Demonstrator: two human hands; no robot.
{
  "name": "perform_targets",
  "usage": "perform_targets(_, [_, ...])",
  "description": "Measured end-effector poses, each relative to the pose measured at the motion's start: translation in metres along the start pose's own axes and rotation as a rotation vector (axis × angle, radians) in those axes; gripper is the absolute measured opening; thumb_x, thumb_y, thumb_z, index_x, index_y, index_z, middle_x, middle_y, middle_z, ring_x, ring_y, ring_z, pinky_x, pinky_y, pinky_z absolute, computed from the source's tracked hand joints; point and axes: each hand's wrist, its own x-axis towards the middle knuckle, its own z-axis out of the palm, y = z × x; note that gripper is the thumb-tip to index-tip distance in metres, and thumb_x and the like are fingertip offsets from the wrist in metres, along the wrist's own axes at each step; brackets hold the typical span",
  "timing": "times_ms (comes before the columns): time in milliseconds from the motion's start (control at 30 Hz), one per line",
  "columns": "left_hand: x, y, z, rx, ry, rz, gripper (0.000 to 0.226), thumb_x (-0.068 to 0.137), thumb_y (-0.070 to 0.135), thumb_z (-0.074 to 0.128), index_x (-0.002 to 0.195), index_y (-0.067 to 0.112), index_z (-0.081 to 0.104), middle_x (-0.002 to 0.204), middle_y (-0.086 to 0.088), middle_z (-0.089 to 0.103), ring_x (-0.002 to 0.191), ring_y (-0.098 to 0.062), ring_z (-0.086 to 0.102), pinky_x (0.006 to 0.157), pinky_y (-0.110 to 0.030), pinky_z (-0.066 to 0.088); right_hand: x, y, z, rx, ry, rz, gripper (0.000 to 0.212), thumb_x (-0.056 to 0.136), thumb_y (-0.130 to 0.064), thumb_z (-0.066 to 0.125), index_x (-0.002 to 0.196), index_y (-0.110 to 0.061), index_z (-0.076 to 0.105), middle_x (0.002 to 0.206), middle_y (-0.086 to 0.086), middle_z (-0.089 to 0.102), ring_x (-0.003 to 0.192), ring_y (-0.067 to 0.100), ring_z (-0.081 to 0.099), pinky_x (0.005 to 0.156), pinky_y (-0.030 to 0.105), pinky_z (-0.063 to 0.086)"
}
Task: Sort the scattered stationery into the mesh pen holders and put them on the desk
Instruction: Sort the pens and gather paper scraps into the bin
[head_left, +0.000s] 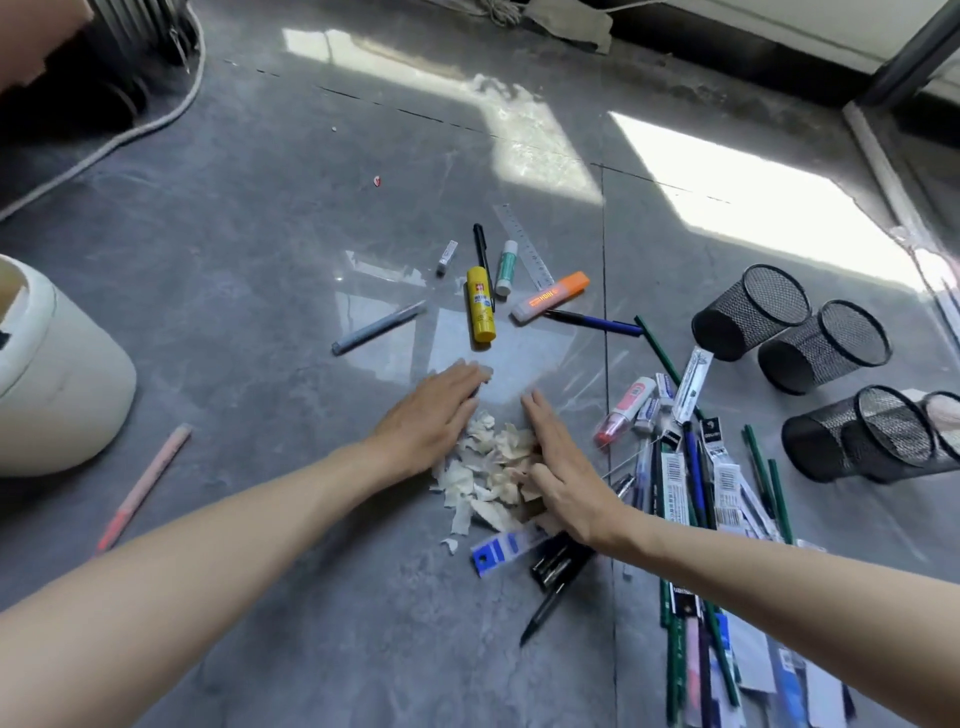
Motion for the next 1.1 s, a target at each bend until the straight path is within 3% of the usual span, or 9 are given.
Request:
perform_targets(100, [-0.021,0.013,0.008,-0.038,-0.131,0.022,0.043,0.101,0.028,0.035,0.143,0.018,0.036,0.150,0.001,0.035,0.139,-0.011,0.029,0.110,-0.017,0.015,-0.013,0.013,-0.008,-0.077,-0.042,-0.009,0.078,0.084,-0.020,0.034,0.151,-0.026,-0.005,0.156,-0.014,-0.017,0.141,-0.005,-0.011,0.111,0.010,-0.004])
perform_targets(200, [-0.037,0.020,0.013,-0.066,-0.160,0.075,0.054,0.093,0.043,0.033,0.141,0.021,0.039,0.144,0.003,0.042,0.132,-0.011,0.038,0.109,-0.023,0.026,-0.024,0.026,-0.011,-0.102,0.011,-0.013,0.079,0.084,-0.007,0.042,0.150,-0.026,0.003,0.157,-0.013,-0.005,0.142,-0.002,-0.003,0.111,0.009,-0.001])
perform_targets(267, [-0.037,0.021,0.016,-0.007,-0.143,0.128,0.058,0.092,0.049,0.040,0.144,0.023,0.034,0.150,0.005,0.033,0.137,-0.010,0.030,0.113,-0.026,0.023,-0.031,0.031,-0.014,-0.141,0.031,-0.037,0.077,0.087,-0.005,0.048,0.150,-0.025,0.008,0.157,-0.010,0.001,0.141,-0.001,0.001,0.107,0.004,-0.001])
perform_targets(400, [-0.027,0.026,0.027,0.220,-0.162,0.247,0.071,0.088,0.049,0.054,0.148,0.028,0.022,0.155,0.012,0.006,0.141,-0.003,0.003,0.116,-0.027,0.004,-0.042,0.037,-0.022,-0.338,0.093,-0.166,0.059,0.082,-0.019,0.054,0.138,-0.014,0.035,0.147,0.006,0.025,0.134,0.016,0.024,0.115,0.028,0.020])
perform_targets(500, [-0.023,0.028,0.034,0.206,-0.132,0.292,0.046,0.092,0.030,0.055,0.137,0.020,0.047,0.149,-0.002,0.034,0.137,-0.019,0.029,0.113,-0.031,0.022,-0.047,0.040,-0.025,-0.395,0.085,-0.189,0.053,0.081,-0.035,0.063,0.123,-0.010,0.044,0.128,0.008,0.039,0.116,0.020,0.040,0.102,0.035,0.039])
perform_targets(600, [-0.023,0.022,0.030,0.177,-0.008,0.304,0.018,0.083,0.005,0.061,0.100,0.011,0.064,0.114,-0.006,0.057,0.104,-0.027,0.052,0.082,-0.042,0.049,-0.051,0.039,-0.030,-0.313,0.060,-0.135,0.059,0.082,-0.031,0.069,0.128,-0.013,0.039,0.127,0.002,0.035,0.107,0.010,0.042,0.098,0.028,0.041])
perform_targets(700, [-0.028,0.014,0.021,0.189,0.047,0.270,0.020,0.071,-0.005,0.057,0.085,0.010,0.062,0.095,-0.006,0.056,0.088,-0.026,0.052,0.064,-0.042,0.050,-0.054,0.038,-0.034,-0.284,0.033,-0.090,0.060,0.082,-0.024,0.070,0.131,-0.017,0.036,0.119,-0.006,0.034,0.094,0.004,0.044,0.086,0.027,0.047])
perform_targets(900, [-0.044,0.022,0.021,0.143,-0.025,0.269,0.040,0.074,0.031,0.037,0.098,0.011,0.063,0.101,-0.002,0.054,0.096,-0.020,0.051,0.075,-0.038,0.049,-0.053,0.032,-0.027,-0.316,0.021,-0.025,0.022,0.087,-0.019,0.064,0.106,-0.012,0.056,0.112,-0.002,0.044,0.086,0.016,0.054,0.078,0.032,0.048])
perform_targets(1100, [-0.050,0.017,0.021,0.118,-0.058,0.253,0.030,0.089,0.009,0.050,0.118,0.011,0.060,0.124,-0.003,0.050,0.117,-0.019,0.044,0.091,-0.038,0.046,-0.039,0.019,-0.030,-0.201,0.177,0.063,0.002,0.079,0.000,0.069,0.081,-0.001,0.069,0.081,0.001,0.056,0.070,0.013,0.053,0.065,0.021,0.043])
